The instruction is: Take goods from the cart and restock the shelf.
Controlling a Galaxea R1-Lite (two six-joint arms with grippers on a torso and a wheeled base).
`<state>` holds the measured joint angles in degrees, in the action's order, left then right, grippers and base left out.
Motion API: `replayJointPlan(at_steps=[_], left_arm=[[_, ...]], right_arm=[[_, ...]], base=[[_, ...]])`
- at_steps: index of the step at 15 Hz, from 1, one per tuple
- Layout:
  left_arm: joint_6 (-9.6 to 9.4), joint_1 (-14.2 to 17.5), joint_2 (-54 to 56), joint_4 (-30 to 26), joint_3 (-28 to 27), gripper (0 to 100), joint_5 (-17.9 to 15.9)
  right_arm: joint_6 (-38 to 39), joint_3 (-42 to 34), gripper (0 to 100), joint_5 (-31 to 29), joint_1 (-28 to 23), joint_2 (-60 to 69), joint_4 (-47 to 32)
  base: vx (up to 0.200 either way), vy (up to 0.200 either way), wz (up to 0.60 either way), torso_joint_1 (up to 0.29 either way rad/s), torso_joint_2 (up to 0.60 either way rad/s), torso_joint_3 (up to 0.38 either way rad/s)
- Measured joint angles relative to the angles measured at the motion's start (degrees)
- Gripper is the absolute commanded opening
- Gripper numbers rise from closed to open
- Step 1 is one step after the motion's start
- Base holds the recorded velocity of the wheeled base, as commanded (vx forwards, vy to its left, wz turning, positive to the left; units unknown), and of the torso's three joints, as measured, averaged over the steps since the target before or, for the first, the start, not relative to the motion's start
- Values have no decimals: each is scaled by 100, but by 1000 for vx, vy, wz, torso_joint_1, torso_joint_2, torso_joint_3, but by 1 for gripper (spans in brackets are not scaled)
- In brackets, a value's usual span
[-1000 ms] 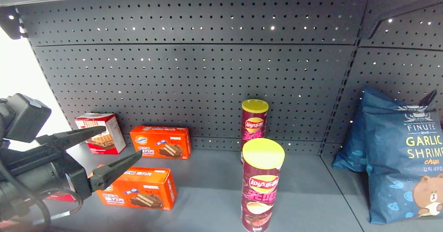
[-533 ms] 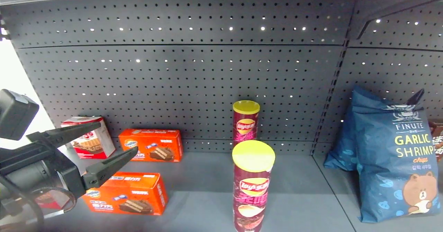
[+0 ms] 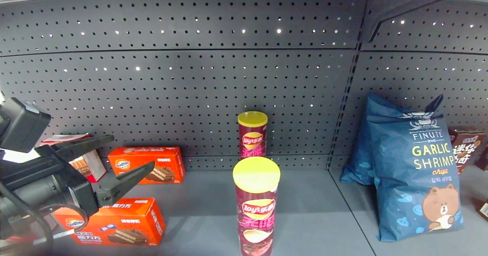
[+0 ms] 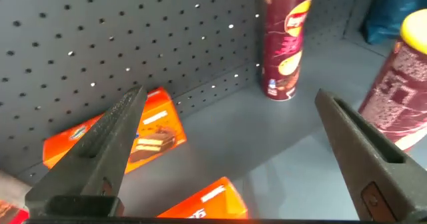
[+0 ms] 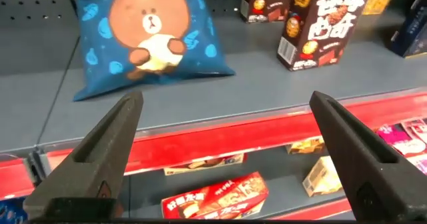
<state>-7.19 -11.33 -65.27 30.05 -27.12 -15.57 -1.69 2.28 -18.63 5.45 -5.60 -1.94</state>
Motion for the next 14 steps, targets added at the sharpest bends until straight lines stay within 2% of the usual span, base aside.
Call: replayJointPlan(at_steps=[7, 9, 14], left_arm=[[20, -41, 17, 6, 12, 100, 93], [13, -41, 26, 11, 26, 100, 90], [6, -20, 41, 9, 48, 100, 93]], right_arm=[[17, -7, 100, 78, 2, -2, 0], [37, -7, 100, 78, -2, -2, 0], [50, -9, 100, 78, 4, -5, 0]], base=[[0, 0, 0, 0, 0, 0], [-200, 0, 0, 0, 5, -5], [0, 0, 0, 0, 0, 0]])
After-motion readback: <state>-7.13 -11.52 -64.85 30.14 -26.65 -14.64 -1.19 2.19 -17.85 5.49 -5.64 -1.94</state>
